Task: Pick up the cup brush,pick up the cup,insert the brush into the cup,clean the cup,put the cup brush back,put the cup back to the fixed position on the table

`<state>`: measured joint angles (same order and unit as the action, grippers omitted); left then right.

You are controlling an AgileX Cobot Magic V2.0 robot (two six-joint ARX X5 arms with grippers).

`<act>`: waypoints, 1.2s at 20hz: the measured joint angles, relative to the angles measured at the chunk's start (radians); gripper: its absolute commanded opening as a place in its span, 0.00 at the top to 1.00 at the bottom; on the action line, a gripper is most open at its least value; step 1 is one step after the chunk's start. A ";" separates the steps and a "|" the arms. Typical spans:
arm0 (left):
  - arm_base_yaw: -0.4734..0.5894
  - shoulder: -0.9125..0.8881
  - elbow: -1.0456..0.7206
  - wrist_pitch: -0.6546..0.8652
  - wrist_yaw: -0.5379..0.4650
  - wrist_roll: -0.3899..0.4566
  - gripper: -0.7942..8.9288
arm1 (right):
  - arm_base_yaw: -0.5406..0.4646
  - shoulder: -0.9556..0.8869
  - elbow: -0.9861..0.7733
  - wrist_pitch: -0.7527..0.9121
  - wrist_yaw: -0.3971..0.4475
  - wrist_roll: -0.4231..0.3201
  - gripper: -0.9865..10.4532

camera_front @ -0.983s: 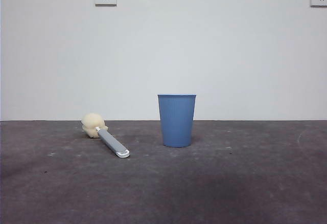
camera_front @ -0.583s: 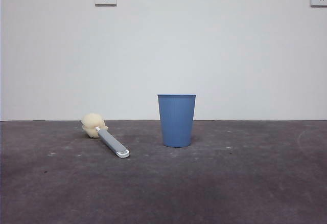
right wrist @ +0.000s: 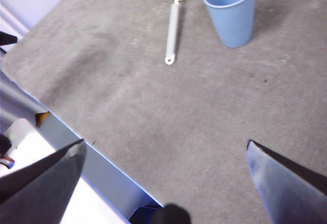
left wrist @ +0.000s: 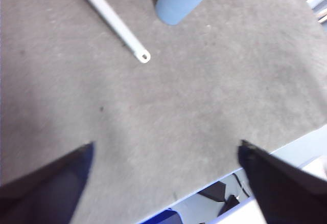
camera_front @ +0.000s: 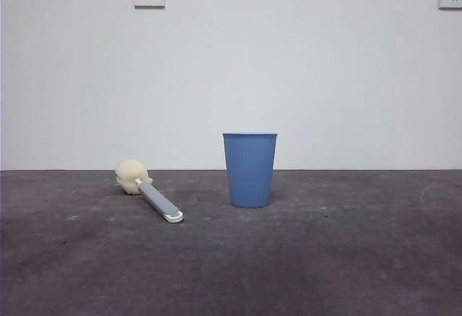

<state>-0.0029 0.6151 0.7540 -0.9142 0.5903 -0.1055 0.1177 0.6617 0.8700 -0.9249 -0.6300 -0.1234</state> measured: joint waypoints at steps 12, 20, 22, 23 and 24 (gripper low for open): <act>-0.490 0.544 0.132 0.430 -0.498 -0.320 0.44 | 0.001 0.000 0.000 0.000 0.003 0.020 0.44; -0.530 1.096 0.539 0.314 -0.661 -0.371 0.44 | 0.001 0.000 0.000 -0.001 0.003 0.039 0.44; -0.530 1.167 0.573 0.312 -0.685 -0.396 0.44 | 0.001 0.000 0.000 -0.001 0.003 0.043 0.44; -0.530 1.190 0.581 0.313 -0.690 -0.415 0.44 | 0.001 0.000 0.000 -0.002 0.003 0.046 0.44; -0.530 1.209 0.587 0.313 -0.693 -0.433 0.44 | 0.001 0.000 0.000 -0.002 0.003 0.048 0.44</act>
<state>-0.5331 1.8240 1.3407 -0.6010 -0.1024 -0.5385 0.1184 0.6617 0.8703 -0.9264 -0.6270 -0.0750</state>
